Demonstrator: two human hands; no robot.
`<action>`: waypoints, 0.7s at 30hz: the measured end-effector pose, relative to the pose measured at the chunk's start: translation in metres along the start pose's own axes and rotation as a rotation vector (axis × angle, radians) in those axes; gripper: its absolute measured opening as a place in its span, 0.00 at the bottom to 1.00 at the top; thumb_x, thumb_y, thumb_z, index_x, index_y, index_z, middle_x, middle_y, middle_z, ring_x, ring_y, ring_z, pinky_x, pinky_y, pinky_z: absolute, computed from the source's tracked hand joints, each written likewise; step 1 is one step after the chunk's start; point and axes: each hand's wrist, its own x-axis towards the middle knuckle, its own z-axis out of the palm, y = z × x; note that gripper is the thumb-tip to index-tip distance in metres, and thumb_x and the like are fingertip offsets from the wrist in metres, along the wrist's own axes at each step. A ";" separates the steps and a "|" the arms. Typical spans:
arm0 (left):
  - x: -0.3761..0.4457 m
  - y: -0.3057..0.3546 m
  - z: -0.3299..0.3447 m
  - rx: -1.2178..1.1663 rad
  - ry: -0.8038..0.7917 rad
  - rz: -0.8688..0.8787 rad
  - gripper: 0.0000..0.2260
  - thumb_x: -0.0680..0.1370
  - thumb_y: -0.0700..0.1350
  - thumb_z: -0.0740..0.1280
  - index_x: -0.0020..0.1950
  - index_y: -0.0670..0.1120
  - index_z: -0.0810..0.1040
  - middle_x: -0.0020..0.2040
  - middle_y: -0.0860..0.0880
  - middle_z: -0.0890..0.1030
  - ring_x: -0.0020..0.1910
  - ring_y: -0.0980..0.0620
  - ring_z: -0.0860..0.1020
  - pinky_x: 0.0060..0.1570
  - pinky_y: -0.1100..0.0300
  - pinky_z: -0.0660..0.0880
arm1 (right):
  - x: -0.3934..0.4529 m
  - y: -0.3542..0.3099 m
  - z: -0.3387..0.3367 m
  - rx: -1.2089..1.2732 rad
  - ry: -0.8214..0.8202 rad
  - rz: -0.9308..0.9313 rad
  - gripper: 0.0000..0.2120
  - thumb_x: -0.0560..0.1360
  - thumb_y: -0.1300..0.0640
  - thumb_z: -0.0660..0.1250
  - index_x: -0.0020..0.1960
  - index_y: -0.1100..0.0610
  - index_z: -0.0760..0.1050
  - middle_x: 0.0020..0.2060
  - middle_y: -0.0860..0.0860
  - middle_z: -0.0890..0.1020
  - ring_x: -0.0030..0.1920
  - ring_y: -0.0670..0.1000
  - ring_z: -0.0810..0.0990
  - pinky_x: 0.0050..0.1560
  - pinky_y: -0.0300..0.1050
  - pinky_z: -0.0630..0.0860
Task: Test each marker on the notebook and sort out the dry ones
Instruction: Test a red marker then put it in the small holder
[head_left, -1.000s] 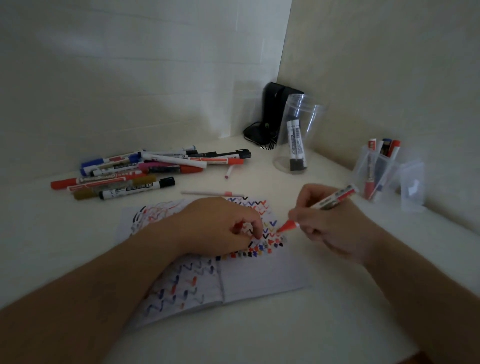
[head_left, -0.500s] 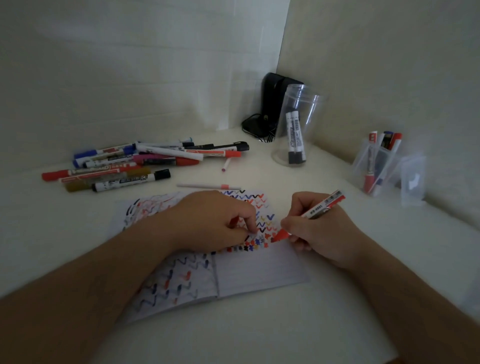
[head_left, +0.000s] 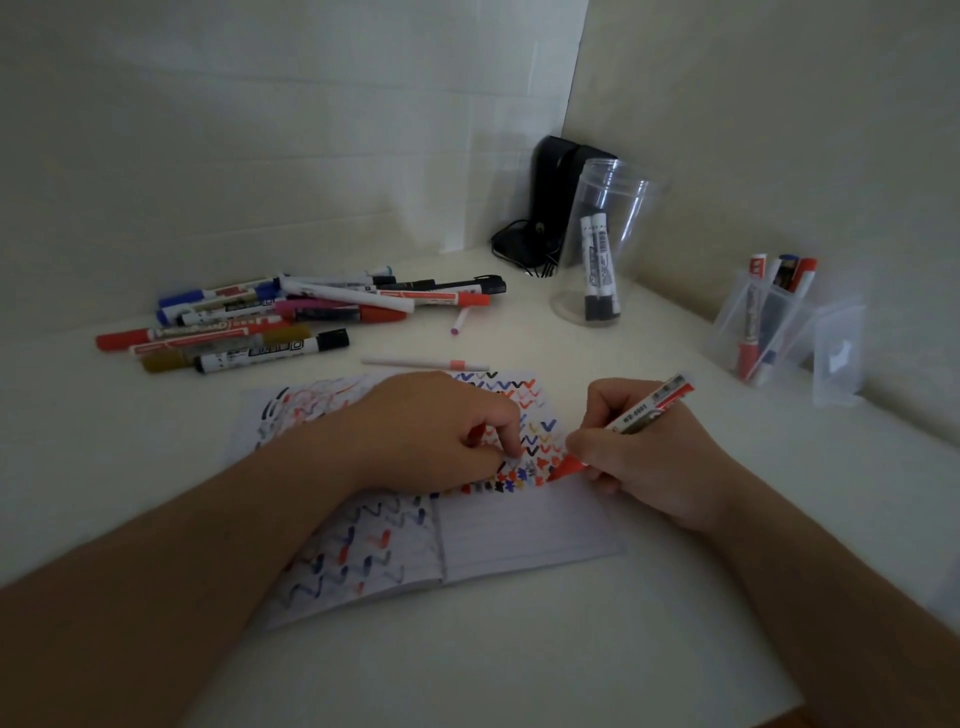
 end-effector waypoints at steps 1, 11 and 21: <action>0.000 0.000 0.000 -0.001 -0.002 0.000 0.07 0.79 0.56 0.64 0.56 0.67 0.77 0.38 0.61 0.79 0.39 0.63 0.77 0.48 0.54 0.79 | 0.000 0.000 0.001 -0.020 0.001 -0.006 0.12 0.73 0.70 0.72 0.36 0.69 0.70 0.27 0.58 0.80 0.25 0.51 0.77 0.28 0.41 0.72; -0.002 0.003 -0.002 0.005 -0.006 -0.005 0.07 0.80 0.56 0.65 0.56 0.66 0.78 0.36 0.59 0.77 0.38 0.62 0.76 0.48 0.54 0.78 | 0.001 0.002 0.003 -0.049 0.027 -0.022 0.13 0.72 0.68 0.72 0.36 0.69 0.69 0.29 0.62 0.81 0.26 0.51 0.77 0.29 0.43 0.72; -0.003 0.005 -0.003 -0.007 -0.032 -0.019 0.07 0.80 0.55 0.64 0.55 0.67 0.77 0.35 0.59 0.77 0.36 0.62 0.75 0.46 0.55 0.78 | 0.004 0.006 0.003 0.001 0.044 -0.008 0.13 0.73 0.69 0.71 0.36 0.69 0.67 0.29 0.65 0.77 0.27 0.51 0.76 0.30 0.43 0.72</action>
